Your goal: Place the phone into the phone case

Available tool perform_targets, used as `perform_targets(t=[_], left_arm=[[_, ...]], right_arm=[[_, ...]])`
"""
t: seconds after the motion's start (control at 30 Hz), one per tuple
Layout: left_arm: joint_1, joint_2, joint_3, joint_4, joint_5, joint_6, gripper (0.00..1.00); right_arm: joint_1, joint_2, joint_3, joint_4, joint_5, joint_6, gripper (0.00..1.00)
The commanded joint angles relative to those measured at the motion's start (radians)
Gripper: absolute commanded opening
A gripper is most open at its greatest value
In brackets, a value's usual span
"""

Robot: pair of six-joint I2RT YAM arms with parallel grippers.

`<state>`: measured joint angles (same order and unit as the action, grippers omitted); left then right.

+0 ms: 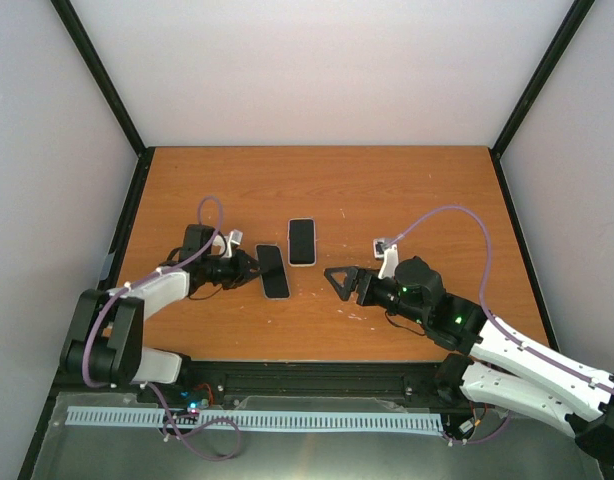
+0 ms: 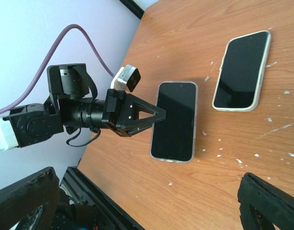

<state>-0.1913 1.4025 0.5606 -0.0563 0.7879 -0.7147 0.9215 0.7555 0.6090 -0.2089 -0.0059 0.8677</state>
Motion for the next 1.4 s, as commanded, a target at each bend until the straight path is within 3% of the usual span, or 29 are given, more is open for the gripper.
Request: perform_targets(t=[0.0, 0.13, 0.3, 0.6, 0.7, 1.07, 1.37], left_arm=[[0.007, 0.081, 0.049, 0.037, -0.001, 0.028, 0.02], [0.010, 0.143, 0.038, 0.038, -0.038, 0.017, 0.09], [0.012, 0.165, 0.038, 0.037, -0.047, 0.020, 0.28], [0.012, 0.030, 0.071, -0.136, -0.192, 0.046, 0.74], [0.012, -0.058, 0.091, -0.197, -0.243, 0.058, 0.98], [0.013, -0.393, 0.253, -0.393, -0.319, 0.145, 0.99], [0.013, -0.560, 0.377, -0.429, -0.185, 0.182, 0.99]], right_arm=[[0.004, -0.034, 0.003, -0.072, 0.078, -0.021, 1.00], [0.003, -0.044, 0.004, -0.097, 0.126, -0.023, 1.00], [0.004, -0.041, 0.026, -0.161, 0.193, -0.019, 1.00], [0.004, -0.044, 0.079, -0.315, 0.353, 0.003, 1.00], [0.004, -0.045, 0.112, -0.386, 0.410, 0.017, 1.00], [0.003, -0.074, 0.234, -0.501, 0.512, -0.018, 1.00], [0.004, -0.131, 0.364, -0.585, 0.497, -0.053, 1.00]])
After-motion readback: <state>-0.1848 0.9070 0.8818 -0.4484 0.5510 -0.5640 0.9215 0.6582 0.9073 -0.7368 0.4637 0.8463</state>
